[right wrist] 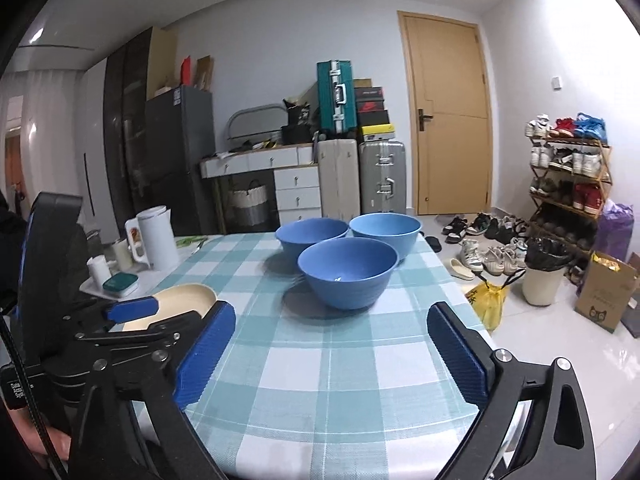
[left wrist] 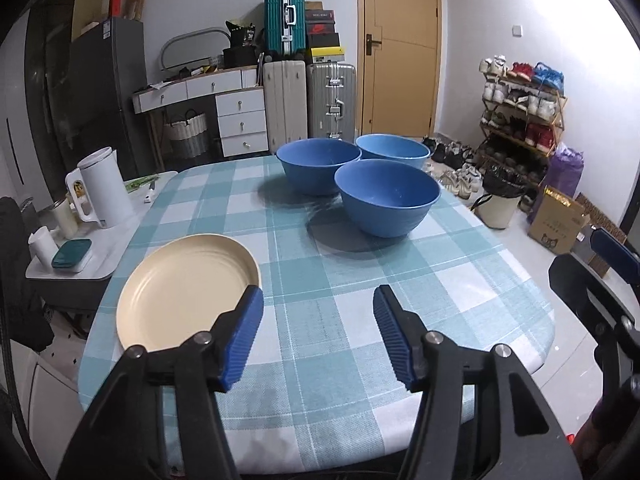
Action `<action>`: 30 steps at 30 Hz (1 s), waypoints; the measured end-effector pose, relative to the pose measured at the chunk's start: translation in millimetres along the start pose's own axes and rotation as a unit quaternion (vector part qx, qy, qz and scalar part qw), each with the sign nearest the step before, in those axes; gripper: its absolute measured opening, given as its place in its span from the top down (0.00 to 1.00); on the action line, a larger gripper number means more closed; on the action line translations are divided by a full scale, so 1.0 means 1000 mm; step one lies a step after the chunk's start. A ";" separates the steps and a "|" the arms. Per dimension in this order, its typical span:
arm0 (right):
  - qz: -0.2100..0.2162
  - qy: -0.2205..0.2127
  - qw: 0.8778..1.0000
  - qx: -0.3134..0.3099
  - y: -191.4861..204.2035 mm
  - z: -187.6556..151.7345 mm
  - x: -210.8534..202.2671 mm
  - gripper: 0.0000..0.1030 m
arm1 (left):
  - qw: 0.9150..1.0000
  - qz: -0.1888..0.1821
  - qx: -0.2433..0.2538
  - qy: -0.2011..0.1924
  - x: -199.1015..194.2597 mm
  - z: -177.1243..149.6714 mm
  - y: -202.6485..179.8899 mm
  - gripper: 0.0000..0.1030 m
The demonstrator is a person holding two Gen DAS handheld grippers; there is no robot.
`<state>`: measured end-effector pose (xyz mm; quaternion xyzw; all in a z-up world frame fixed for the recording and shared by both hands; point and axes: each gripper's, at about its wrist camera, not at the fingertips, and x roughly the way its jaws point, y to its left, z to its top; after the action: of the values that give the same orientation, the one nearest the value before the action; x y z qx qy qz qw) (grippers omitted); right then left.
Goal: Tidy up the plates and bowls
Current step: 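Lower the plate onto the stacked plates and open both grippers, then move both grippers to the nearest blue bowl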
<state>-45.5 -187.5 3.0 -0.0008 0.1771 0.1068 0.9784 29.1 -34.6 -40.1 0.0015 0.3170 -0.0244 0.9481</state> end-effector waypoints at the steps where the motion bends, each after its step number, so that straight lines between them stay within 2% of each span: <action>1: -0.002 -0.001 1.000 0.001 0.000 0.000 -0.001 0.03 | 1.000 -0.001 -0.001 -0.002 -0.002 0.000 0.000 0.44; 7: -0.009 -0.003 1.000 0.004 0.000 0.001 -0.013 0.01 | 1.000 -0.002 -0.012 -0.012 -0.014 -0.005 0.003 0.43; 8: -0.007 -0.003 1.000 0.005 0.000 0.001 -0.015 0.01 | 1.000 -0.002 -0.013 -0.014 -0.018 -0.006 0.004 0.39; 9: -0.008 -0.004 1.000 0.005 0.001 0.001 -0.016 0.01 | 1.000 0.001 -0.014 -0.015 -0.020 -0.006 0.004 0.30; 10: -0.009 -0.005 1.000 0.005 0.002 0.000 -0.017 0.01 | 1.000 0.004 -0.015 -0.021 -0.023 -0.006 0.005 0.08; 11: -0.010 -0.005 1.000 0.005 0.002 0.000 -0.018 0.01 | 0.999 0.009 -0.017 -0.034 -0.028 -0.007 0.006 0.00; 13: -0.013 -0.006 1.000 0.005 0.003 0.000 -0.020 0.01 | 0.996 0.015 -0.015 -0.081 -0.044 -0.009 0.006 0.00; 17: -0.016 -0.006 1.000 0.009 0.004 -0.001 -0.022 0.01 | 0.994 0.020 0.004 -0.105 -0.056 -0.008 0.002 0.00; 22: -0.021 0.004 1.000 0.002 0.005 -0.004 -0.016 0.01 | 0.994 0.010 -0.008 -0.105 -0.056 -0.012 0.006 0.00; 30: -0.012 0.031 0.999 0.034 -0.006 -0.018 0.000 0.01 | 0.997 0.014 0.002 -0.081 -0.046 -0.017 0.003 0.00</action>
<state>-50.2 -193.8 -13.8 0.0273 0.2106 0.0893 0.9731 -17.6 -29.3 -26.0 0.0056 0.2391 -0.0112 0.9709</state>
